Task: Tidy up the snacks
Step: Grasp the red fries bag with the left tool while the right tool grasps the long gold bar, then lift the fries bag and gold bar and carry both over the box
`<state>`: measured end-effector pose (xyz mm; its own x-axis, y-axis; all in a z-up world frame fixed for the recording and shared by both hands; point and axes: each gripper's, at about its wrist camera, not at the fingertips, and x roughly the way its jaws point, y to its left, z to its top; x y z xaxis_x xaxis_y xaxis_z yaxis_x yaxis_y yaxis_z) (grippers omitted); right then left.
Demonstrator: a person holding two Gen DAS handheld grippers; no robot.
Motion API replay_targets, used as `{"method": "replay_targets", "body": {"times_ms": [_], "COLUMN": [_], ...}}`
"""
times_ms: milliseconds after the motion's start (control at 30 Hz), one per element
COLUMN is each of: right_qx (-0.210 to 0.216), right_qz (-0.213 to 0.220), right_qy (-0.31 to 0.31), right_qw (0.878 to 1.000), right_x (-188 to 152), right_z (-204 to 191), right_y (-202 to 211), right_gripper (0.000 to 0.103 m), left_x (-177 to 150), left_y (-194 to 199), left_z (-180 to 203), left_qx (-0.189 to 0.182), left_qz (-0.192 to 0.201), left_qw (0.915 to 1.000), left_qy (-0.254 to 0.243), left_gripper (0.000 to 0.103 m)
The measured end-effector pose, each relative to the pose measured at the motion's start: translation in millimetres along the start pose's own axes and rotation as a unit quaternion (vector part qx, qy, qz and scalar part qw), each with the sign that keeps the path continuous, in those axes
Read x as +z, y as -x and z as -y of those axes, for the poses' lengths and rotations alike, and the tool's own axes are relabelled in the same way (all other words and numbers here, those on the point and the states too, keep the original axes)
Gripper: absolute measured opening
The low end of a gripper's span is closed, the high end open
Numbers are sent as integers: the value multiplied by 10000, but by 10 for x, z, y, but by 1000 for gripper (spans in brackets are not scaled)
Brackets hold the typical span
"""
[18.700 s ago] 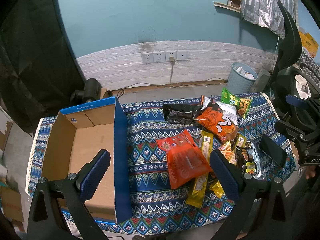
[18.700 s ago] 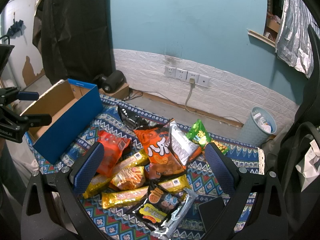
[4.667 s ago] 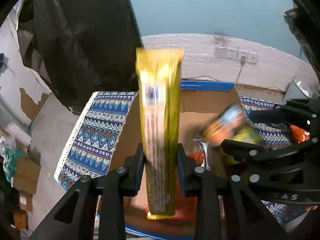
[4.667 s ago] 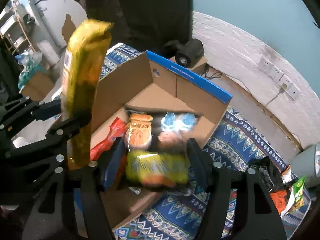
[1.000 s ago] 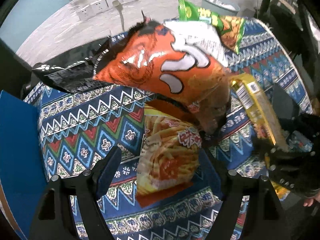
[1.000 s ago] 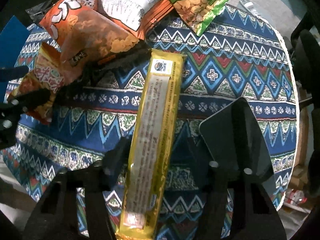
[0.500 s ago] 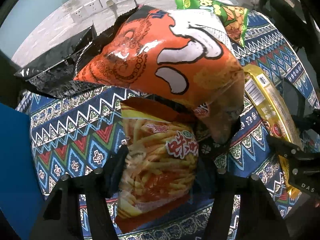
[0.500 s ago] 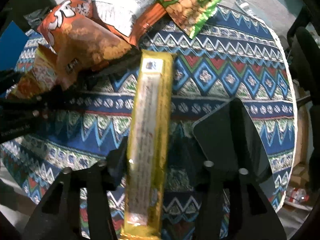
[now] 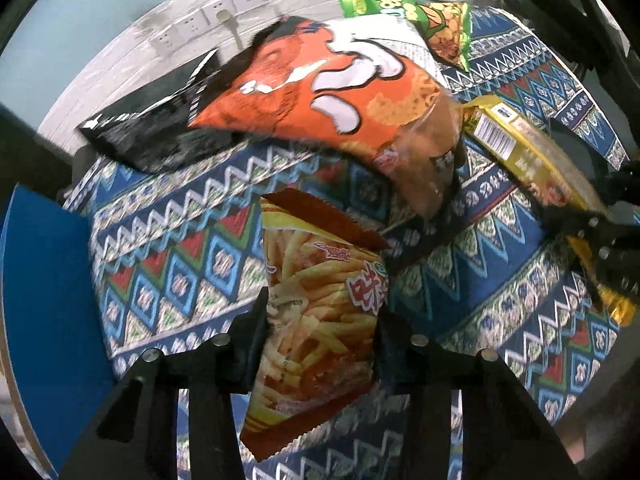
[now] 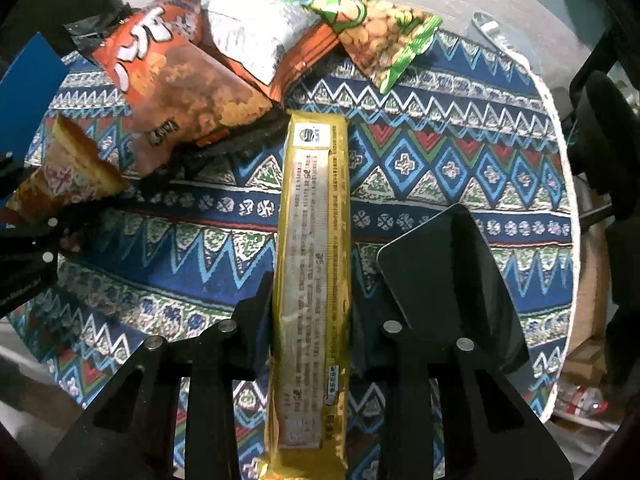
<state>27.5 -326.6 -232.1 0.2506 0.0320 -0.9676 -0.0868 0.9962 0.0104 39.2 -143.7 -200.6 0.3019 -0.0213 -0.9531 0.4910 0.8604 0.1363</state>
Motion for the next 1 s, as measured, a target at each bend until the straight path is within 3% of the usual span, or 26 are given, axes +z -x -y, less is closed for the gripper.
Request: {"method": "replay_targets", "body": {"times_ms": [333,667,1000], "right_qx": [93,65,140], "right_qz": [279,645,1061], "right_qy": [-10,41,88], "right_qw": [9996,9979,9942], "right_x": [15,-195,-160], "right_z": [96,-49,-137], "right_y": [410,885,1228], "right_gripper": [31,31,31], "left_x": [-347,-362,-417], "left_y": [466,820,1090], "left_z": [-245,-467,-577], "left_qx": [-57,-117,-39], "left_qz": [191,522,827], "left_qw": [9992,9967,9944], "left_qy": [356,607,658], "left_gripper": [45,45,45]}}
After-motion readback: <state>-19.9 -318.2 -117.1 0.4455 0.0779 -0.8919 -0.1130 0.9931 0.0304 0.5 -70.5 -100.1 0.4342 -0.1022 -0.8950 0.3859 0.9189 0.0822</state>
